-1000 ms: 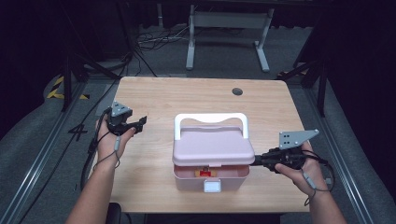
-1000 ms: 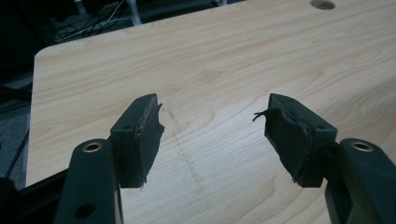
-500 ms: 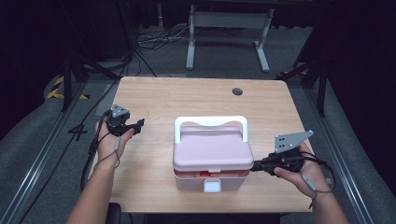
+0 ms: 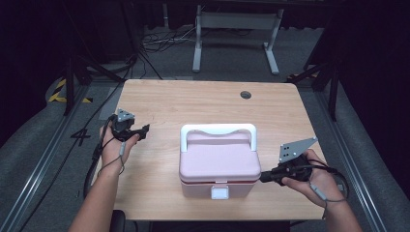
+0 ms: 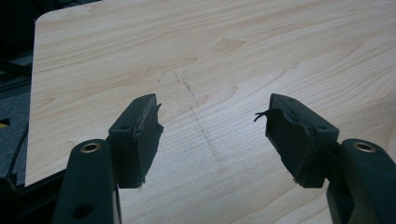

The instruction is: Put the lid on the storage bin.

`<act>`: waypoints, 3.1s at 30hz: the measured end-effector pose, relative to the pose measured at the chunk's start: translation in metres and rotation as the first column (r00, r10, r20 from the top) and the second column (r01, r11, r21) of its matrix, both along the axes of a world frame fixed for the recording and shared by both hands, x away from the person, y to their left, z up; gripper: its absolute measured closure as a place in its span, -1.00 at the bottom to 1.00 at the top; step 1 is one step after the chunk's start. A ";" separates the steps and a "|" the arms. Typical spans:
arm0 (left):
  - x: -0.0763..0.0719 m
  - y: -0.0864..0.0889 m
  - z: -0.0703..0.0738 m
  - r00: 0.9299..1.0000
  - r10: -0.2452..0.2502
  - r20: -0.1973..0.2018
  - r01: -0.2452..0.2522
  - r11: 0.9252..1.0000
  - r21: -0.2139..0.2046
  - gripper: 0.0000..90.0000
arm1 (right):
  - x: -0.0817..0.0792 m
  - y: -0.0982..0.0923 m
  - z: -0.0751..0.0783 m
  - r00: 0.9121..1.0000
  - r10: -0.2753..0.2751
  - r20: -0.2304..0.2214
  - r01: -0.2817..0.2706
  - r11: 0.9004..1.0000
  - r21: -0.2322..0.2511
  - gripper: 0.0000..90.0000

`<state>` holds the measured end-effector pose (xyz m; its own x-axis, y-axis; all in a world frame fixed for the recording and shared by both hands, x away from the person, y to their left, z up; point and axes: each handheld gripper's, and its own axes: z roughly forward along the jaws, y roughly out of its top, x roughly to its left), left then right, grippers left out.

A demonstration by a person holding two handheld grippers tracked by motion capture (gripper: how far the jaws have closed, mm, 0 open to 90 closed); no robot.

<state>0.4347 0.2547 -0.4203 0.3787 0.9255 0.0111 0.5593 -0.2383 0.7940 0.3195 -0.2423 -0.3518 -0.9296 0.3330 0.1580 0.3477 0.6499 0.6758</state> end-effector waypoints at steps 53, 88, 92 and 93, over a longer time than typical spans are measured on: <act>-0.042 0.026 0.001 0.998 0.027 -0.063 -0.028 0.999 -0.024 -0.32 | 0.018 -0.018 0.044 0.984 -0.165 0.065 0.141 0.949 0.282 0.06; -0.030 0.028 -0.002 0.997 0.024 -0.070 -0.026 0.999 -0.031 -0.33 | 0.078 -0.112 -0.022 0.842 -0.523 0.129 0.514 0.852 0.103 -0.66; -0.028 0.026 -0.003 0.997 0.021 -0.072 -0.024 0.999 -0.031 -0.33 | 0.086 -0.103 -0.044 0.845 -0.526 0.099 0.527 0.850 0.012 -0.66; -0.027 0.026 -0.003 0.997 0.021 -0.074 -0.023 0.999 -0.032 -0.33 | 0.088 -0.101 -0.047 0.841 -0.532 0.096 0.534 0.845 0.001 -0.66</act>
